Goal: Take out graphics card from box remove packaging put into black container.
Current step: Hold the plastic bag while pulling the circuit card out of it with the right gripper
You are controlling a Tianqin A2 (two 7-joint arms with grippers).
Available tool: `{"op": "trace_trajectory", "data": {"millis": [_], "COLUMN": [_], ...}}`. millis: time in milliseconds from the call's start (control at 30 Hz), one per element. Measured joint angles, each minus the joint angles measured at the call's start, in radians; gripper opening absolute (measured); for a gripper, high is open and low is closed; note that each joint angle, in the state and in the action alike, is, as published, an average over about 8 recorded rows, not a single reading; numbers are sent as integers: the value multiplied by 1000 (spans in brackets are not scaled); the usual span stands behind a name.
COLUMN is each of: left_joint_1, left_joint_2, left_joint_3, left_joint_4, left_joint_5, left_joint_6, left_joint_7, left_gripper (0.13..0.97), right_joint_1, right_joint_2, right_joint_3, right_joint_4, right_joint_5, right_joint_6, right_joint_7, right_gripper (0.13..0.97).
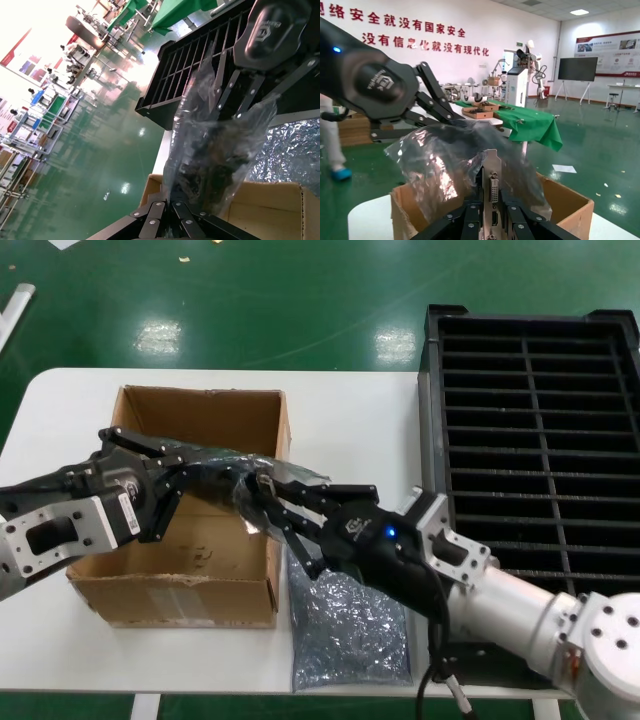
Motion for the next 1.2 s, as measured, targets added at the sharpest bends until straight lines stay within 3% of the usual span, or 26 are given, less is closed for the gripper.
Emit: {"op": "trace_trajectory", "data": {"millis": [1200], "left_joint_1": [0], "left_joint_2": [0], "left_joint_3": [0], "left_joint_4": [0], "left_joint_5": [0], "left_joint_6": [0], "left_joint_7": [0], "left_gripper": [138], "right_joint_1": [-118], "right_joint_2": [187], "right_joint_3": [13], "right_joint_4": [302], "right_joint_5": [-38], "right_joint_6": [-10], "right_joint_7": [65], "right_gripper": [186]}}
